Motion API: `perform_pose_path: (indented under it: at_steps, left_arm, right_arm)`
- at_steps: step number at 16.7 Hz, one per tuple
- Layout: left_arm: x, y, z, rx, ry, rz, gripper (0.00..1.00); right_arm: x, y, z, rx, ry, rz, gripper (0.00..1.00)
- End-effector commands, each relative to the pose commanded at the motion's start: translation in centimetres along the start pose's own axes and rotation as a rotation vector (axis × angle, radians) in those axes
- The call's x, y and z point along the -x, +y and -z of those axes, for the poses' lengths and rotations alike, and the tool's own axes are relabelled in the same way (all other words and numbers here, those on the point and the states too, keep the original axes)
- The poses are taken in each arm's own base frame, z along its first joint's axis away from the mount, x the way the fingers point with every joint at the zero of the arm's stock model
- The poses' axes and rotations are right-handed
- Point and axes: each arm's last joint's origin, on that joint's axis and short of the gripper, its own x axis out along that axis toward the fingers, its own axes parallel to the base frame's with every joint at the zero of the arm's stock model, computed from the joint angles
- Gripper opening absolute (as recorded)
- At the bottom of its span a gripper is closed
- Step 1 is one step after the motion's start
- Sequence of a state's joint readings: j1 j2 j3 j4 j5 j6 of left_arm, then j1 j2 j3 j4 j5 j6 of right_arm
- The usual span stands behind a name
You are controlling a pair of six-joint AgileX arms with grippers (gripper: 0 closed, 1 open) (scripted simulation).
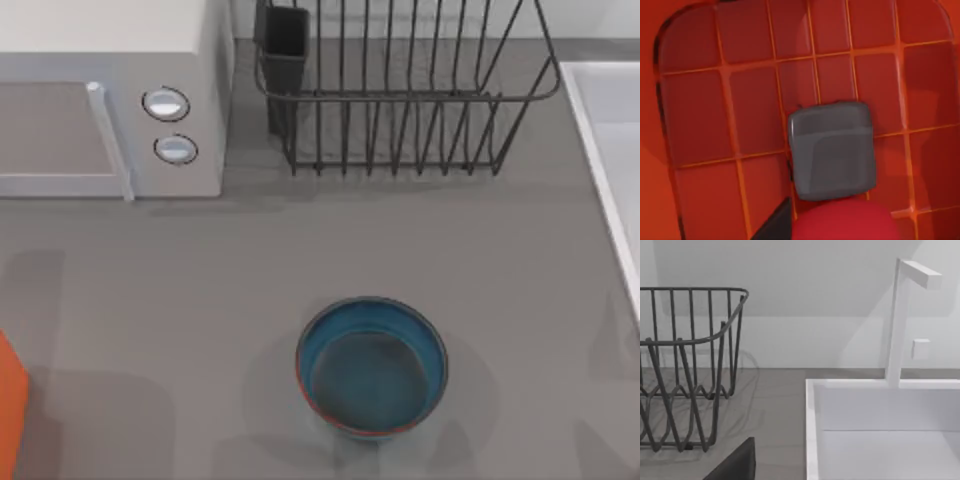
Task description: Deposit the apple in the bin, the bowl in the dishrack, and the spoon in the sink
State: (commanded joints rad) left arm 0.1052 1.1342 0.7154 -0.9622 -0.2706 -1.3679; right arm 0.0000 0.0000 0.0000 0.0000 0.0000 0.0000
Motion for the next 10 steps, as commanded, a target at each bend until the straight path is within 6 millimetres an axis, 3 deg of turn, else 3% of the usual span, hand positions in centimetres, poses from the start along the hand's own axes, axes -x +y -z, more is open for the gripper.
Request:
perform_pose_path:
  at_steps: [6,10]
  left_arm:
    - [0.2,2.9,1.3,-0.304,-0.059,0.381,1.00]
    - [0.8,4.9,2.1,-0.622,-0.292,0.720,1.00]
  right_arm:
    - [0.0,0.0,0.0,0.000,0.000,0.000,1.00]
    - [0.0,0.0,0.0,0.000,0.000,0.000,1.00]
